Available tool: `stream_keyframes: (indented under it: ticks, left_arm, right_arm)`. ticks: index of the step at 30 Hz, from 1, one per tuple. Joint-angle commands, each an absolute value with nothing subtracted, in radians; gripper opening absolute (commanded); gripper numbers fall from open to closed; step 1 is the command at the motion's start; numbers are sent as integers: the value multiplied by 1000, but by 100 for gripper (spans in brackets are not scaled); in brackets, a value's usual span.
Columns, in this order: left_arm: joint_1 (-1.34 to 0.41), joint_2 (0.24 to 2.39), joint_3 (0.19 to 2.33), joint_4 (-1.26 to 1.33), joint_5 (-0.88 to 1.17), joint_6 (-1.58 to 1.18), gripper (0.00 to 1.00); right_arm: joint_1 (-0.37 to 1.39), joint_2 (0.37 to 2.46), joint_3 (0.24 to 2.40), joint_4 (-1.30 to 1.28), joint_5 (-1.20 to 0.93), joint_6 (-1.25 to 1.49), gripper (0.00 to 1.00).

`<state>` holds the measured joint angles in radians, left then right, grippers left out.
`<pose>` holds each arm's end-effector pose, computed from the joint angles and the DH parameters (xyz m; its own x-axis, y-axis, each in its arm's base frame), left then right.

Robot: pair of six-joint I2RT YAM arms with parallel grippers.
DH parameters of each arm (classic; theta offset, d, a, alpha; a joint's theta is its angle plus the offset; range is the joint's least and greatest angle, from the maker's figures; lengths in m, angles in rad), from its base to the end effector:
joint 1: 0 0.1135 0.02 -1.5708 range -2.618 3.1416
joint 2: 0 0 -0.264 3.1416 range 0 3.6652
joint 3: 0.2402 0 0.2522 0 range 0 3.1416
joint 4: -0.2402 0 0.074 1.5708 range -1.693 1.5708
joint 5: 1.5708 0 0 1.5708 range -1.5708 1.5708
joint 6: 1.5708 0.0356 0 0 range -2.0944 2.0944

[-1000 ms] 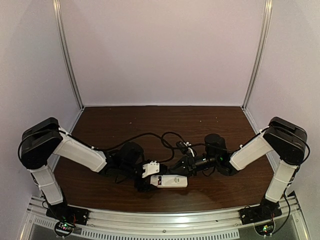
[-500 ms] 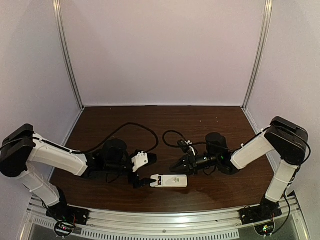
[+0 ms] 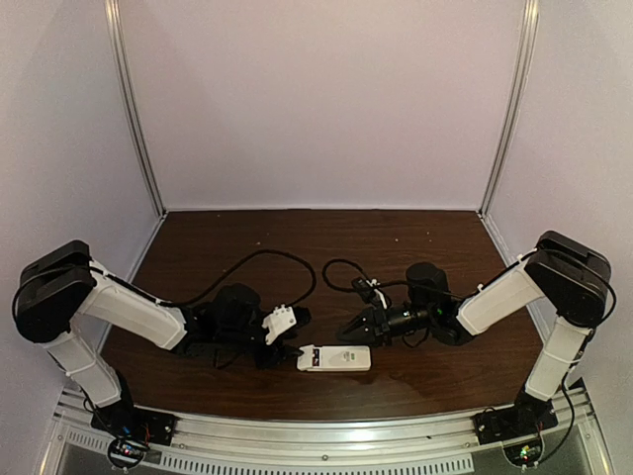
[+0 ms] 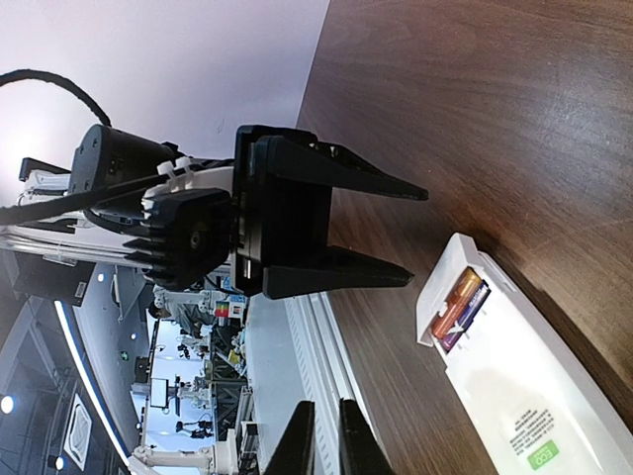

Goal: Load the batteries into the remote control
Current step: Load the battery cover onto the remote control without the battery cover.

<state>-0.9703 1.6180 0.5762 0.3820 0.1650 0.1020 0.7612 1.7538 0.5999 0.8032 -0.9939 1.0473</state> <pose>0.1614 -0.2459 0.1291 -0.2542 0.5489 -0.7963 0.9178 0.3965 -0.0197 0.2037 0.2353 0.1413 -0.9438 -0.2467 -0.2201 -0.2576 0.1312 0.9573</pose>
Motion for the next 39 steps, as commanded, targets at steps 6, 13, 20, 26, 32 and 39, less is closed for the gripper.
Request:
stream_keyframes:
  ticks: [6, 13, 20, 26, 32, 39]
  left_arm:
    - [-965, 1684, 635, 384, 222, 119, 35]
    - [-964, 1718, 669, 365, 248, 131, 31]
    - [-965, 1746, 683, 342, 260, 136, 28]
    - [-991, 1771, 724, 275, 223, 163, 28]
    - [-1008, 1788, 751, 219, 191, 185, 29]
    - [-1028, 1804, 770, 142, 157, 222, 29]
  right_arm:
    - [759, 1733, 615, 794, -984, 1027, 11]
    - [759, 1736, 611, 790, -983, 1023, 11]
    - [758, 1736, 613, 780, -985, 1020, 11]
    - [758, 1740, 618, 759, -983, 1005, 11]
    - [753, 1736, 614, 753, -978, 1004, 11]
    - [718, 1708, 588, 793, -979, 1039, 11]
